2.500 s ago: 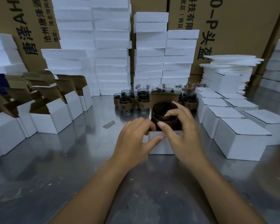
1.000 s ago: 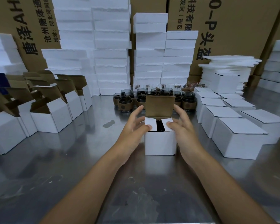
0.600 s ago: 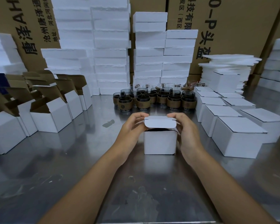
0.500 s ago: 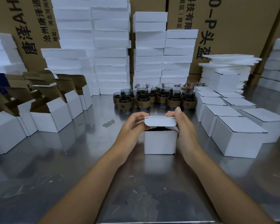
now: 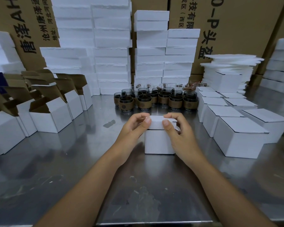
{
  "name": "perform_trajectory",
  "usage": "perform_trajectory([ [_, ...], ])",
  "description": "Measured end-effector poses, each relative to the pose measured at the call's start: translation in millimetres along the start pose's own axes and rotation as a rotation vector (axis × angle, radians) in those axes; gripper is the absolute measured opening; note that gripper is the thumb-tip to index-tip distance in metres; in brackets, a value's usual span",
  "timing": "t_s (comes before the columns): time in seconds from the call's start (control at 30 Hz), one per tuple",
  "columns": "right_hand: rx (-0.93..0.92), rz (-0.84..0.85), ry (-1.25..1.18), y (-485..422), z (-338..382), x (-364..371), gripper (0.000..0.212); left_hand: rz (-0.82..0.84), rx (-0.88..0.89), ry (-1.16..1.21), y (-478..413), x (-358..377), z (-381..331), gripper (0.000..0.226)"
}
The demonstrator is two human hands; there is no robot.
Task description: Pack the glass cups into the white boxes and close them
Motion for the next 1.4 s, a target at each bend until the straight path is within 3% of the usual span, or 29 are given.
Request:
perform_trajectory([
  [0.37,-0.010,-0.024,0.051,1.2,2.4,-2.4,0.032,0.009,0.017,-0.026,3.5,-2.6,-0.5,0.044],
  [0.67,0.002,-0.008,0.023,5.7,4.0,-3.4,0.036,0.044,-0.091,0.109,-1.1,-5.0,2.7,0.031],
  [0.8,0.038,0.016,-0.026,6.4,2.0,-3.3,0.020,0.036,-0.117,0.137,0.1,-3.2,1.4,0.031],
  [0.9,0.067,0.000,-0.079,3.6,1.9,-1.9,0.020,0.050,-0.129,0.142,0.7,-2.5,0.1,0.025],
  [1.27,0.065,0.013,-0.051,4.0,-0.7,-1.4,0.023,0.025,-0.126,0.131,1.4,0.4,-2.5,0.040],
  [1.4,0.064,-0.112,0.097,5.6,-2.6,-3.6,0.013,-0.007,-0.108,0.104,1.3,-1.0,-1.2,0.041],
])
Point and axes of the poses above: each hand's wrist, its own y-axis away from the middle knuckle, its own x-axis out of the palm, z = x × y, the point moved 2 cm from there along -y, towards the middle knuckle, and after that the axes turned 7 degrees about y, right-handed, at the moved point
